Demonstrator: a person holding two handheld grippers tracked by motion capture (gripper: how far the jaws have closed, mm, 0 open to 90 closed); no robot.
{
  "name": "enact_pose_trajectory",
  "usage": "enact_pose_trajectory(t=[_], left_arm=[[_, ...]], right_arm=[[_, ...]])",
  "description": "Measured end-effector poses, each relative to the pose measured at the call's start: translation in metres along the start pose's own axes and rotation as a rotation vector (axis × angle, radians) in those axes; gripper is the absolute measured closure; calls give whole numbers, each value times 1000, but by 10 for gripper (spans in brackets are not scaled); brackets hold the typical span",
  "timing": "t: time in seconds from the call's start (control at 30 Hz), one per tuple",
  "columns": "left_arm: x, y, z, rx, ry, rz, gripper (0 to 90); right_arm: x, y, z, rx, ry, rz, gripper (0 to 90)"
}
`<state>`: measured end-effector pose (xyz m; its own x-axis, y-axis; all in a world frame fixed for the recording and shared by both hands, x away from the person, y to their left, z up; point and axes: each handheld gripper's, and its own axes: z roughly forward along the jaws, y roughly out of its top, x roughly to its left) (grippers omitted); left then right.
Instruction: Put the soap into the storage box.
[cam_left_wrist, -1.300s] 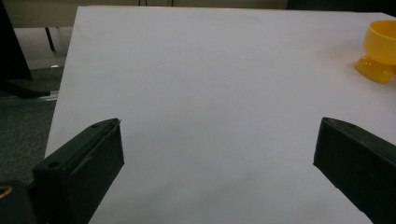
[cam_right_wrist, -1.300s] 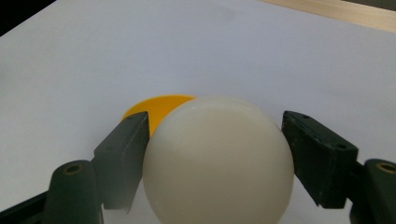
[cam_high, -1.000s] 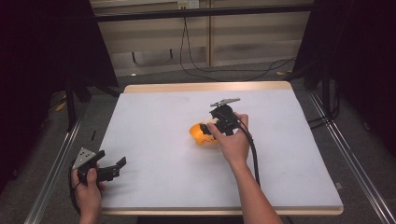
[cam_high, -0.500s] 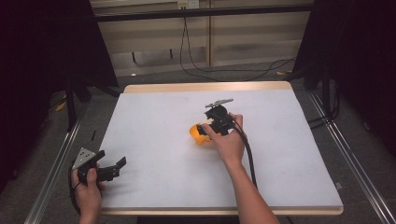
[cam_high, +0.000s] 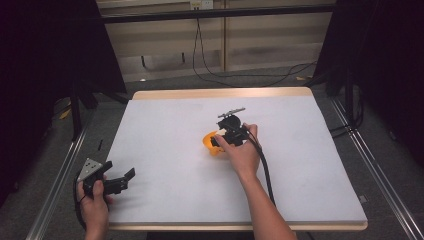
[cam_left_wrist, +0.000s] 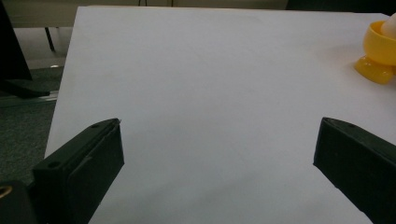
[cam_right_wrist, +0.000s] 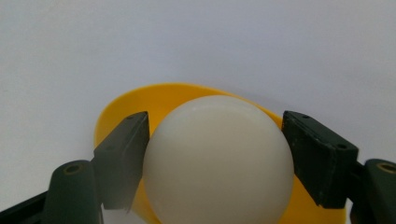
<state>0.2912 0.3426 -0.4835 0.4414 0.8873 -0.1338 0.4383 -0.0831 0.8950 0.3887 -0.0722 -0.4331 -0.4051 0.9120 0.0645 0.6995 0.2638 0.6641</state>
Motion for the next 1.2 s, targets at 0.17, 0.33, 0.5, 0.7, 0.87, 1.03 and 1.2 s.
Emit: enact_pose_trajectory(t=[0.17, 0.33, 0.5, 0.7, 0.87, 1.03, 1.2], left_arm=[[0, 0, 0, 0, 0, -1, 15], [0, 0, 0, 1, 0, 0, 15], [0, 0, 0, 1, 0, 1, 15], [0, 0, 0, 0, 1, 1, 15], [0, 0, 0, 1, 1, 1, 15], [0, 0, 0, -1, 1, -1, 15], [0, 0, 0, 0, 2, 1, 14]], right_arm=[[-1, -2, 3, 9, 4, 6, 253], [-3, 0, 0, -15, 35, 23, 218], [-4, -1, -7, -33, 42, 30, 144], [-9, -2, -18, -78, 42, 29, 111], [-17, -6, -30, -115, 43, 40, 80], [-30, -14, -40, -137, 74, 57, 41], [-37, -21, -46, -162, 76, 61, 21]])
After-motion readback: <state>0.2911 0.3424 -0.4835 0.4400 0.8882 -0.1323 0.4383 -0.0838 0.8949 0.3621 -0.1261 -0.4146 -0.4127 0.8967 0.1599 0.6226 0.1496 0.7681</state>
